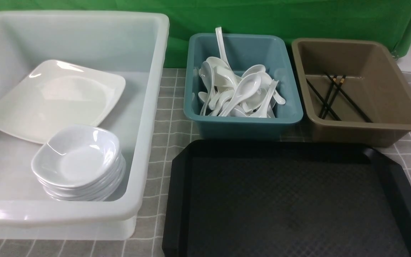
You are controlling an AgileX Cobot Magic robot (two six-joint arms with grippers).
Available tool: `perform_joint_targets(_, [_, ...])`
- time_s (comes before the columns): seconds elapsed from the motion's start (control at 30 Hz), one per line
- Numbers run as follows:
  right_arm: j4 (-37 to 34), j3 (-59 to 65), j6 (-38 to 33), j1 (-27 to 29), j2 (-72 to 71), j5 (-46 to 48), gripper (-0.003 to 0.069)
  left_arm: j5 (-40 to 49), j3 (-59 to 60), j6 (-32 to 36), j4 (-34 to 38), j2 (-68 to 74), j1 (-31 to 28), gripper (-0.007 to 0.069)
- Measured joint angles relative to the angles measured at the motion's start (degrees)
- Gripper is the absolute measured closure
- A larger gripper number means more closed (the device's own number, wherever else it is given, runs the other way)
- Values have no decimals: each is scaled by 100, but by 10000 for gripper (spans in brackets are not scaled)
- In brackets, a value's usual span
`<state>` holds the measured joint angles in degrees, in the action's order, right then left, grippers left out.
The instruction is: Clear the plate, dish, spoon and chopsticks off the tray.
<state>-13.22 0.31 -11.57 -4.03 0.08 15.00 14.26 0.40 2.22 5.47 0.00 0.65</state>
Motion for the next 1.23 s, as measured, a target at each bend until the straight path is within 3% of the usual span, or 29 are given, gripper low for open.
perform_joint_targets(1.23, [-6,0,6,0,0,0,468,-19,0,-57,-147,-7,-6,617])
